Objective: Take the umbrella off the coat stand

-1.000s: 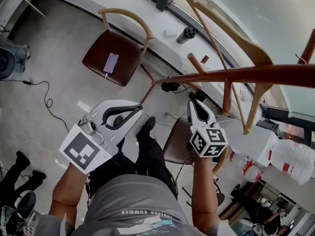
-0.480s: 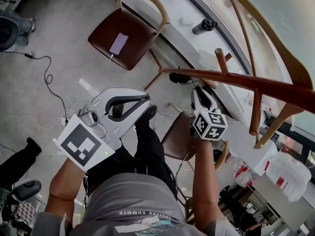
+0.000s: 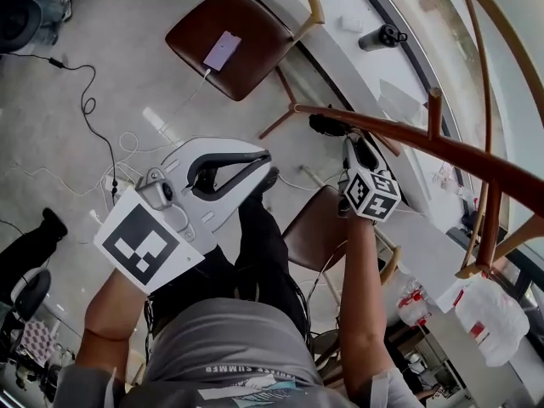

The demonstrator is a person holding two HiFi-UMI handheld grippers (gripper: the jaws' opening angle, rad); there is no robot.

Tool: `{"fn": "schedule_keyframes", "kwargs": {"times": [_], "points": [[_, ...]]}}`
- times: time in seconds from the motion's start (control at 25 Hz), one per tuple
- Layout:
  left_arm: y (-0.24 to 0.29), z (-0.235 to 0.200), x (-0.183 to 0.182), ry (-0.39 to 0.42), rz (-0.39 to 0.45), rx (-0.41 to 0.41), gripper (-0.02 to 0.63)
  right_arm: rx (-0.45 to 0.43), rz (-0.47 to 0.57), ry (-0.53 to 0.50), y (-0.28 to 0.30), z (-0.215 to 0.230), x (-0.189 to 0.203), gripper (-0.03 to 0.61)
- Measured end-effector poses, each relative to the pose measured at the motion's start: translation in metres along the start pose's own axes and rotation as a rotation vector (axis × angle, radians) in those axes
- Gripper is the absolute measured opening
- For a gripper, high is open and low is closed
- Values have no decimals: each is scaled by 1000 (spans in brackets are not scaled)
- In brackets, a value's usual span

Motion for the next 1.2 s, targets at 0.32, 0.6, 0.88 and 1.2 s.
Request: {"fn": "schedule_keyframes", "kwargs": {"times": [0.32, 0.6, 0.88, 1.2], "points": [[0, -2, 24, -26, -30, 0, 2, 24, -17, -47, 40, 16, 9, 179], [4, -6, 37, -52, -48, 6, 2, 30, -41, -165, 67, 21, 14, 190], [5, -1, 45, -78, -61, 17, 2, 33, -59, -255, 79, 22, 16, 193], [6, 1, 48, -107, -72, 11, 2, 43, -68, -286, 87, 20, 17, 160]]}}
Point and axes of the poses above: the fingertips, and each gripper's own axes: y forward along the fingers, z to its right, x out of its underside, the point moved 10 cm from there along -y, backward along the fingers, and after that the axes turned 13 degrees about y, right-handed, at the moved point
